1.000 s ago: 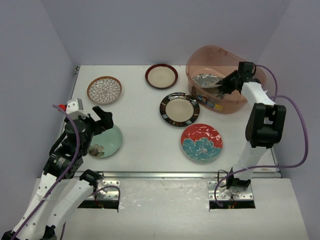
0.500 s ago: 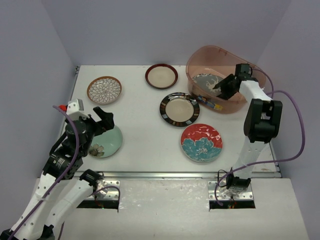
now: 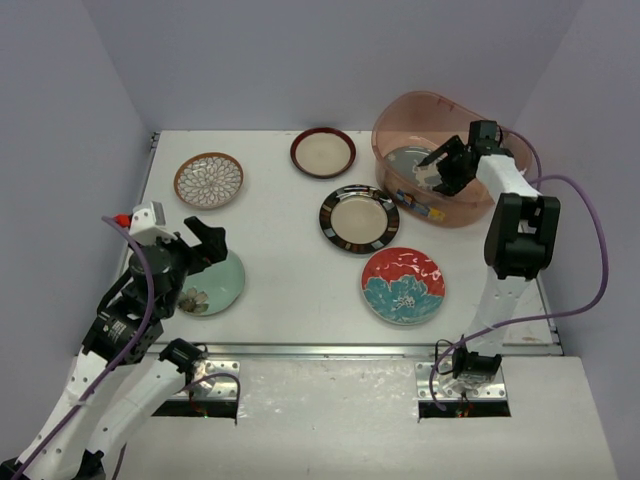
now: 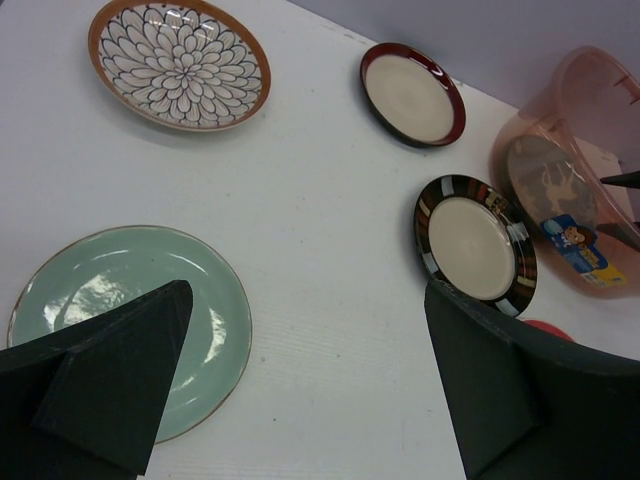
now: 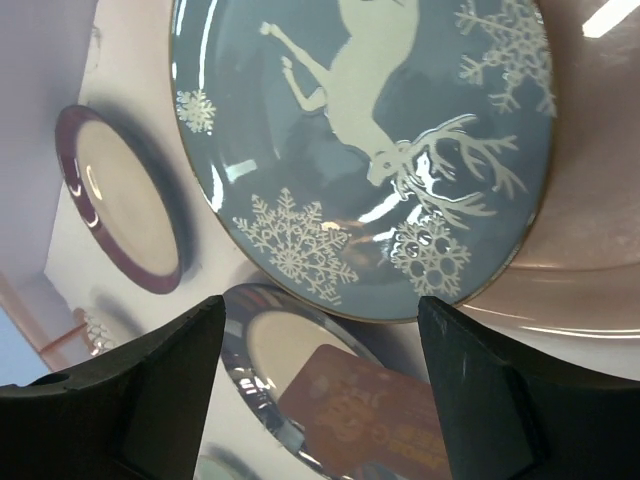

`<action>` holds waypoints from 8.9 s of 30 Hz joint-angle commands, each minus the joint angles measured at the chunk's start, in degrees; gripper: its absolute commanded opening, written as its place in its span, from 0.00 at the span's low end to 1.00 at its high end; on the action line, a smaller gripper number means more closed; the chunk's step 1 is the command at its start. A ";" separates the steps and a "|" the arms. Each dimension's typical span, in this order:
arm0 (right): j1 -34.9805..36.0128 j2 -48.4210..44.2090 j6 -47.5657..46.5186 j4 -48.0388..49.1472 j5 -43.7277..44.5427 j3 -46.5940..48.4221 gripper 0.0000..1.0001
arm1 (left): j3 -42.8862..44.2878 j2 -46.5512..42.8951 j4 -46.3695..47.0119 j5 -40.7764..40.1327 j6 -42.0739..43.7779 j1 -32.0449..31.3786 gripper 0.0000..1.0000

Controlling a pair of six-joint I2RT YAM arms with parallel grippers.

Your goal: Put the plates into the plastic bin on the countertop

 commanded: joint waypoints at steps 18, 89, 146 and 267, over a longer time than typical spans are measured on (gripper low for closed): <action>29.24 -37.78 -21.83 11.36 3.58 -13.39 0.99 | 3.01 2.38 -1.81 -9.31 -2.65 -1.23 1.00; 5.61 -45.78 -23.97 21.08 -11.65 -75.28 0.51 | -0.67 -3.86 3.91 11.58 2.02 -6.26 1.00; 15.76 -55.66 17.29 34.85 -18.33 -47.20 0.00 | -0.49 -6.64 2.39 7.39 -0.13 -7.89 1.00; 18.59 -26.97 8.54 68.95 4.55 -70.30 0.98 | -0.45 -11.01 0.90 2.59 -2.41 -11.42 1.00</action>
